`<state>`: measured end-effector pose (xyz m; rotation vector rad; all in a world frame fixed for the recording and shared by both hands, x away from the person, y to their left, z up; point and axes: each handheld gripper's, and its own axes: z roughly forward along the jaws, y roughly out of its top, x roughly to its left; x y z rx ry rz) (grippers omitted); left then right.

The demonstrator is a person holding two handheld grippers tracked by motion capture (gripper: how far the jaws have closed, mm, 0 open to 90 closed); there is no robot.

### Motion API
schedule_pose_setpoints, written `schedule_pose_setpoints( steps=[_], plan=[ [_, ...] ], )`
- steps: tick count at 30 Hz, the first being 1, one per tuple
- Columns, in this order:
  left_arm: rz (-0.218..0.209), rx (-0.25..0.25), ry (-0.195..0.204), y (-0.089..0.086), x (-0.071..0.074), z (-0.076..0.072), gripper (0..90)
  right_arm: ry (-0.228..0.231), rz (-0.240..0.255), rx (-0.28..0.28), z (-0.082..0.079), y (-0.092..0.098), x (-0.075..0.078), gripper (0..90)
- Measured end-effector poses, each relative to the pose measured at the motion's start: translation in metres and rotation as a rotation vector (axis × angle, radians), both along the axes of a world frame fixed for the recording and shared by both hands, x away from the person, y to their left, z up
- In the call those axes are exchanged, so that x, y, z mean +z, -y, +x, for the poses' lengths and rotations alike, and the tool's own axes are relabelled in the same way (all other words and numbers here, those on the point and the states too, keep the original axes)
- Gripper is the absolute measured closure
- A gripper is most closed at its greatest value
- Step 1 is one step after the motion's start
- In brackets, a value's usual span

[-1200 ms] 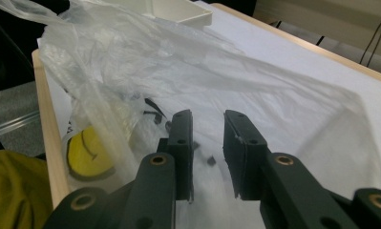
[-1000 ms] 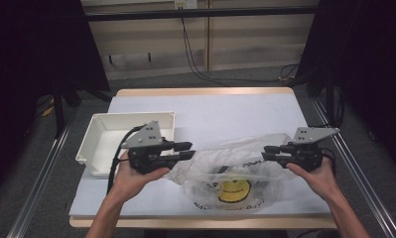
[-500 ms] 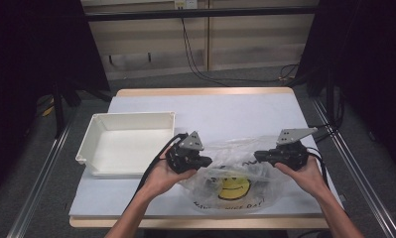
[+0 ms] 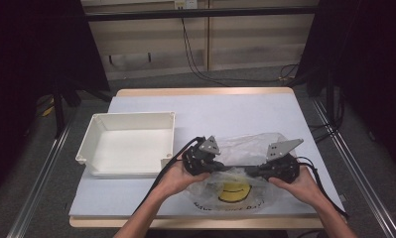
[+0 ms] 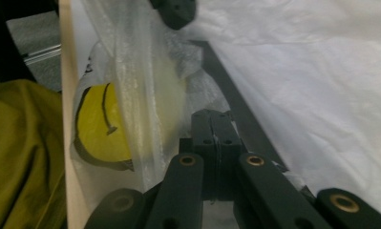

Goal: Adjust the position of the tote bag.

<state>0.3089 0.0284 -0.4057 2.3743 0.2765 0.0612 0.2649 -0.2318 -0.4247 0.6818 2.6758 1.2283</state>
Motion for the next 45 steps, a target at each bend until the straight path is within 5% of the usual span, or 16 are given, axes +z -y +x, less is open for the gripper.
schedule_pose_setpoints(
  steps=[7, 17, 25, 31, 36, 41, 45],
  plan=[
    [0.021, 0.000, -0.035, 0.006, -0.012, 0.002, 89.8, -0.002, 0.004, 0.024, -0.002, -0.003, 0.000, 90.0],
    [0.047, -0.098, -0.041, -0.002, -0.015, -0.023, 88.1, 0.030, 0.025, -0.137, 0.015, 0.011, 0.003, 87.3],
    [0.068, -0.098, -0.073, -0.011, -0.026, -0.030, 87.5, -0.003, -0.027, -0.052, 0.004, 0.003, -0.001, 90.0],
    [0.085, -0.076, -0.107, -0.021, -0.037, -0.027, 87.2, -0.014, -0.009, -0.025, -0.014, 0.015, -0.004, 90.0],
    [0.090, -0.055, -0.096, -0.024, -0.041, -0.029, 85.8, -0.010, -0.040, 0.006, -0.028, 0.013, -0.006, 90.0],
    [0.090, -0.039, -0.105, -0.026, -0.042, -0.025, 86.1, -0.032, -0.067, -0.009, -0.033, 0.018, -0.016, 90.0],
    [0.138, -0.035, -0.097, -0.028, -0.049, -0.025, 86.8, -0.058, -0.099, -0.028, -0.031, 0.022, -0.021, 90.0]
  ],
)
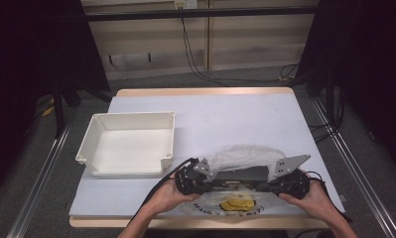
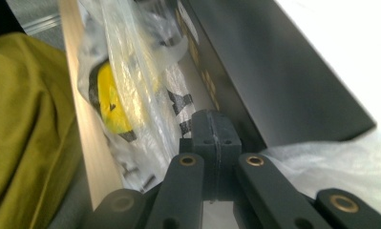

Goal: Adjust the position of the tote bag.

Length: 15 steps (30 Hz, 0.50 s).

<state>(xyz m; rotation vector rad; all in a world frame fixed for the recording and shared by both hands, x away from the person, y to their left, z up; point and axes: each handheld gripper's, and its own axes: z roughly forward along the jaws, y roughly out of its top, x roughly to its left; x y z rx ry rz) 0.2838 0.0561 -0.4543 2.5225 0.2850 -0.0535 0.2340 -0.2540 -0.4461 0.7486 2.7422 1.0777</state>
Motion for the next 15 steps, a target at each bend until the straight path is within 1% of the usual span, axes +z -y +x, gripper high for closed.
schedule_pose_setpoints(
  steps=[1, 2, 3, 4, 5, 6, 7, 8, 9, 10, 11, 12, 13, 14, 15],
  plan=[
    [0.005, 0.009, -0.007, -0.003, -0.002, 0.001, 86.9, -0.009, -0.037, -0.017, 0.001, 0.003, -0.005, 90.0],
    [0.005, 0.013, -0.011, -0.005, -0.003, 0.001, 86.9, -0.008, -0.056, -0.022, 0.001, 0.004, -0.008, 90.0],
    [0.017, 0.019, -0.010, -0.009, -0.004, 0.002, 86.9, -0.008, -0.056, -0.022, 0.001, 0.004, -0.008, 90.0],
    [0.008, 0.037, -0.012, -0.014, -0.006, 0.002, 86.9, -0.034, -0.067, -0.037, 0.002, 0.008, -0.015, 90.0],
    [0.008, 0.037, -0.012, -0.014, -0.006, 0.002, 86.9, -0.034, -0.067, -0.037, 0.002, 0.008, -0.015, 90.0],
    [0.014, 0.044, -0.012, -0.017, -0.006, 0.002, 86.9, -0.053, -0.087, -0.057, 0.002, 0.010, -0.020, 90.0],
    [0.015, 0.055, -0.011, -0.021, -0.007, 0.002, 87.0, -0.058, -0.075, -0.064, 0.002, 0.011, -0.020, 90.0],
    [0.015, 0.055, -0.011, -0.021, -0.007, 0.002, 87.1, -0.058, -0.075, -0.064, 0.002, 0.011, -0.020, 90.0],
    [0.019, 0.065, -0.003, -0.024, -0.007, 0.002, 87.1, -0.057, -0.079, -0.065, 0.003, 0.012, -0.020, 90.0],
    [0.023, 0.070, 0.003, -0.026, -0.007, 0.002, 88.1, -0.063, -0.081, -0.084, 0.003, 0.015, -0.020, 90.0],
    [0.024, 0.067, 0.006, -0.028, -0.007, 0.002, 88.1, -0.063, -0.081, -0.084, 0.003, 0.015, -0.020, 90.0],
    [0.023, 0.084, 0.018, -0.034, -0.007, 0.001, 89.1, -0.074, -0.085, -0.112, 0.003, 0.019, -0.020, 90.0],
    [0.023, 0.084, 0.018, -0.034, -0.007, 0.001, 89.9, -0.074, -0.085, -0.112, 0.003, 0.019, -0.020, 90.0],
    [0.021, 0.077, 0.021, -0.037, -0.007, 0.002, 89.9, -0.067, -0.090, -0.111, 0.003, 0.020, -0.020, 90.0],
    [0.015, 0.085, 0.016, -0.039, -0.007, 0.002, 90.0, -0.059, -0.103, -0.117, 0.001, 0.022, -0.019, 90.0]
  ],
)
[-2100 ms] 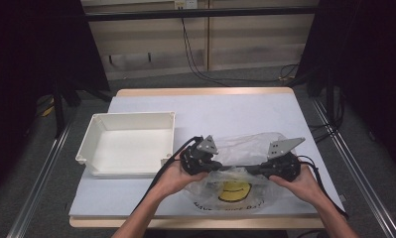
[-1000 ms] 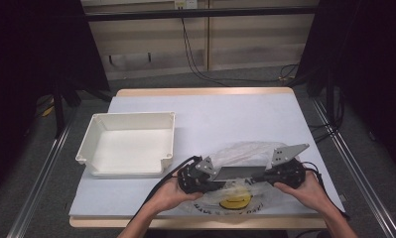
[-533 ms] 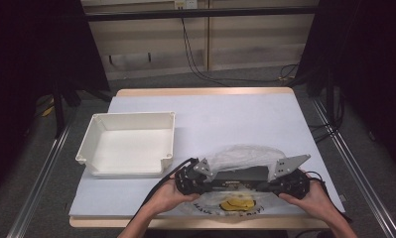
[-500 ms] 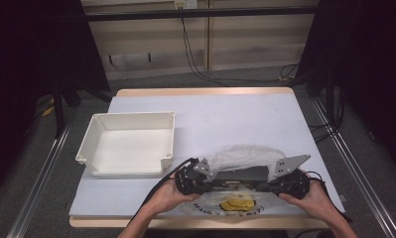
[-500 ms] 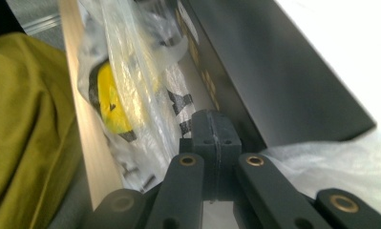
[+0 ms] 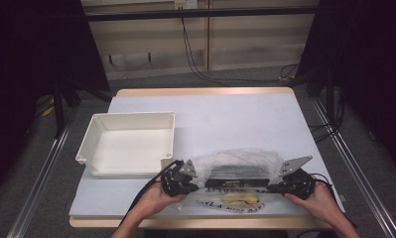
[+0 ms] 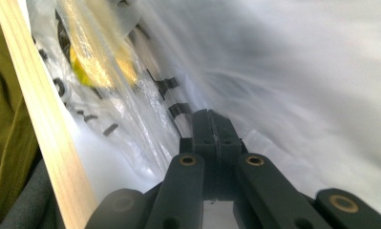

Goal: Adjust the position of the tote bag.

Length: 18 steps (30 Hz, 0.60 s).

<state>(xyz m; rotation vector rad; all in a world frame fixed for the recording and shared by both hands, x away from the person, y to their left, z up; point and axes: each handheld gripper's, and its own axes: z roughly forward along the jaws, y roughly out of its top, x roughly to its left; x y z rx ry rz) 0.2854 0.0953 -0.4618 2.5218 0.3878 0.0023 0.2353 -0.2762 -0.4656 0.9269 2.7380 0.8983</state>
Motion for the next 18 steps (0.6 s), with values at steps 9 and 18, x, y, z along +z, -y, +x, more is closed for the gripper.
schedule_pose_setpoints(
  steps=[9, 18],
  plan=[
    [0.027, 0.013, 0.034, -0.0078, 0.0013, -0.0038, 90.0, -0.015, 0.013, -0.035, -0.0019, 0.0072, -0.0007, 90.0],
    [0.001, 0.046, 0.004, -0.0065, 0.0042, 0.0018, 90.0, 0.021, 0.007, -0.037, -0.0041, 0.0044, 0.0019, 90.0]
  ],
)
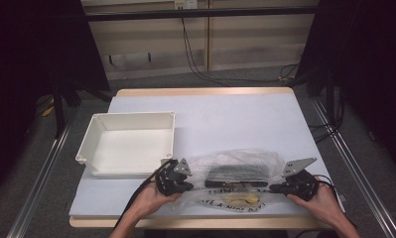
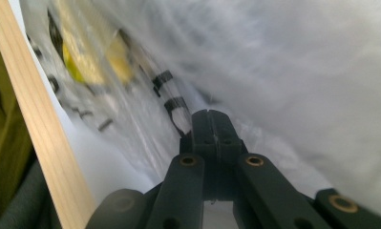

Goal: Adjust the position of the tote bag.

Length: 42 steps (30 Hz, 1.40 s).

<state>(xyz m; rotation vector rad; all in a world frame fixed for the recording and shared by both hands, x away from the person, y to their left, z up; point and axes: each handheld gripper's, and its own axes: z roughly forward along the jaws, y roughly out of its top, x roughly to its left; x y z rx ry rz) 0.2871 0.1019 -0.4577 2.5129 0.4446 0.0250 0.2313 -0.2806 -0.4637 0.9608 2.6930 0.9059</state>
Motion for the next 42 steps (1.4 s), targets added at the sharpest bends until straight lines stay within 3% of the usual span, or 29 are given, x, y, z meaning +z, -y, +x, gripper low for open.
schedule_pose_setpoints(
  steps=[3, 6, 8, 10, 13, 14, 16, 18, 19, 25, 28, 31, 38, 42],
  plan=[
    [-0.019, -0.015, 0.009, 0.003, 0.007, -0.001, 90.0, 0.003, 0.038, 0.009, 0.000, 0.000, 0.005, 90.0],
    [-0.036, -0.035, 0.029, 0.009, 0.021, -0.002, 90.0, 0.039, 0.087, 0.021, -0.002, -0.002, 0.021, 90.0],
    [-0.037, -0.039, 0.040, 0.010, 0.023, -0.002, 90.0, 0.050, 0.082, 0.029, -0.002, -0.003, 0.026, 90.0],
    [-0.045, -0.044, 0.052, 0.014, 0.031, -0.001, 90.0, 0.086, 0.078, 0.046, -0.002, -0.005, 0.041, 90.0],
    [-0.027, -0.052, 0.068, 0.017, 0.038, 0.000, 89.8, 0.112, 0.067, 0.040, 0.001, -0.006, 0.051, 90.0],
    [-0.021, -0.056, 0.078, 0.019, 0.041, 0.000, 89.4, 0.130, 0.044, 0.041, 0.006, -0.007, 0.057, 90.0],
    [0.009, -0.059, 0.092, 0.021, 0.042, 0.003, 89.2, 0.137, 0.028, 0.035, 0.009, -0.007, 0.058, 90.0],
    [0.014, -0.050, 0.084, 0.023, 0.039, 0.008, 89.3, 0.133, -0.010, 0.018, 0.019, -0.004, 0.054, 90.0],
    [0.047, -0.039, 0.087, 0.024, 0.033, 0.013, 89.4, 0.120, -0.027, 0.007, 0.029, -0.001, 0.044, 90.0],
    [0.075, -0.012, 0.049, 0.020, 0.015, 0.022, 90.0, 0.052, -0.098, -0.004, 0.044, 0.003, 0.014, 90.0],
    [0.077, 0.007, 0.044, 0.018, 0.009, 0.022, 90.0, 0.054, -0.102, -0.009, 0.047, 0.004, 0.010, 90.0],
    [0.073, 0.029, 0.035, 0.009, 0.002, 0.022, 90.0, 0.063, -0.149, -0.040, 0.046, 0.006, 0.001, 90.0],
    [0.076, 0.031, 0.038, -0.007, 0.000, 0.015, 90.0, 0.072, -0.119, -0.085, 0.040, 0.021, -0.001, 90.0],
    [0.081, 0.031, 0.045, -0.013, 0.000, 0.013, 90.0, 0.076, -0.154, -0.087, 0.038, 0.019, 0.000, 90.0]
  ],
)
